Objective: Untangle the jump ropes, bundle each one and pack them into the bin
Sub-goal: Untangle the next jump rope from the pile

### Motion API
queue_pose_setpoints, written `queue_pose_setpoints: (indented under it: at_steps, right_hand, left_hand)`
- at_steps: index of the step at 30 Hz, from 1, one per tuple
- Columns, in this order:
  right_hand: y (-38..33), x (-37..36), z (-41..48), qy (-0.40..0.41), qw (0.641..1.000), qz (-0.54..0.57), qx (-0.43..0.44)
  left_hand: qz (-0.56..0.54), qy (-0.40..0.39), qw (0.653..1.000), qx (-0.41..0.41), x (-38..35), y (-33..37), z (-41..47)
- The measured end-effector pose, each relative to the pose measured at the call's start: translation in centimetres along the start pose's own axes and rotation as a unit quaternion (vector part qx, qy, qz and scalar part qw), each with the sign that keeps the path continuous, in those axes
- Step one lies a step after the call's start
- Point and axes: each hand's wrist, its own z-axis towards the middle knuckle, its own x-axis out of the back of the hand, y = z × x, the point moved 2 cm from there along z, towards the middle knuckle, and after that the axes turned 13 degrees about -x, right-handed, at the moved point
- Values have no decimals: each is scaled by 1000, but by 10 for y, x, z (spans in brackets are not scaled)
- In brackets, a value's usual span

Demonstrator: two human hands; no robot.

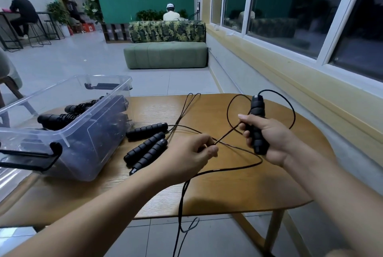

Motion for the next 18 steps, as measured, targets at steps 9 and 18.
queue_pose_setpoints:
  at_steps: [9, 18]
  right_hand:
    - [20, -30, -12, -116, 983, -140, 4]
    - [-7, -7, -7, 6, 999, -40, 37]
  left_hand:
    - [-15, 12, 1000, -16, 0, 2, -2]
    - [10, -4, 1000, 4, -1, -3, 0]
